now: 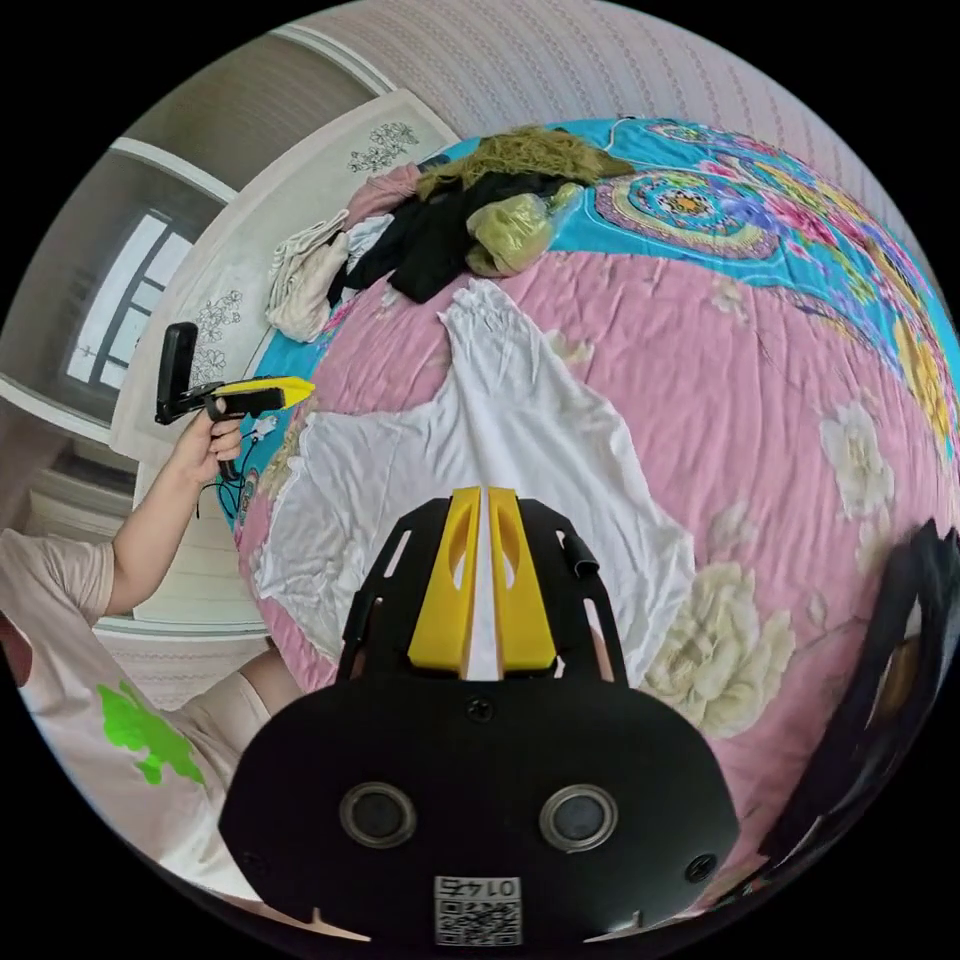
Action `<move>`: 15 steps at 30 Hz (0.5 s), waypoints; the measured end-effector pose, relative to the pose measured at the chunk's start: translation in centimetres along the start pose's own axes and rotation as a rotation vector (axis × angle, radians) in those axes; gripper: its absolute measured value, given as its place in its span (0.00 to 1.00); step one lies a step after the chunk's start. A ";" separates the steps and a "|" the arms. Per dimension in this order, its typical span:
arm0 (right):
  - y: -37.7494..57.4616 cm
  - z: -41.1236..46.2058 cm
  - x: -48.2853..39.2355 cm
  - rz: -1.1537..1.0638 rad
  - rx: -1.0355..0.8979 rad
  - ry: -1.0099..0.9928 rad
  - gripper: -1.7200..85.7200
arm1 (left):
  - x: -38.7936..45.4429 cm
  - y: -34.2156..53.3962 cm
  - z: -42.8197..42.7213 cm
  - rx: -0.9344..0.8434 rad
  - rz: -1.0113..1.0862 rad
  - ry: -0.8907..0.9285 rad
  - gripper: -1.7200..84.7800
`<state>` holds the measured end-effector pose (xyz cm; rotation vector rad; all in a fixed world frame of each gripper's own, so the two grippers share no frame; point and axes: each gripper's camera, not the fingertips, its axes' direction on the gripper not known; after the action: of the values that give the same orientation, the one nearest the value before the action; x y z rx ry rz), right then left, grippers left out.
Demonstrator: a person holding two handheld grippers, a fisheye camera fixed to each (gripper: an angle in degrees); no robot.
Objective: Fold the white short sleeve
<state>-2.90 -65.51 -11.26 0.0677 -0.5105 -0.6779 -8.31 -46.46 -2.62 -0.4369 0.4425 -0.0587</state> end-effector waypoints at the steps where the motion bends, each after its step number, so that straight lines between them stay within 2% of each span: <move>1: -1.4 0.5 -0.2 -0.020 0.005 0.005 0.08 | -0.8 -2.0 0.9 0.011 -0.003 -0.021 0.10; 5: -9.5 4.0 -1.1 -0.104 0.038 0.087 0.11 | -2.8 -7.3 4.4 -0.041 0.019 -0.187 0.12; 15: -21.7 12.3 -2.9 -0.116 -0.054 0.121 0.12 | -6.9 -9.3 7.5 -0.090 -0.066 -0.192 0.13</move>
<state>-23.26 -79.37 -6.56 0.0877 -0.3736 -0.7958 -10.97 -50.87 10.13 -0.5405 0.2420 -0.0600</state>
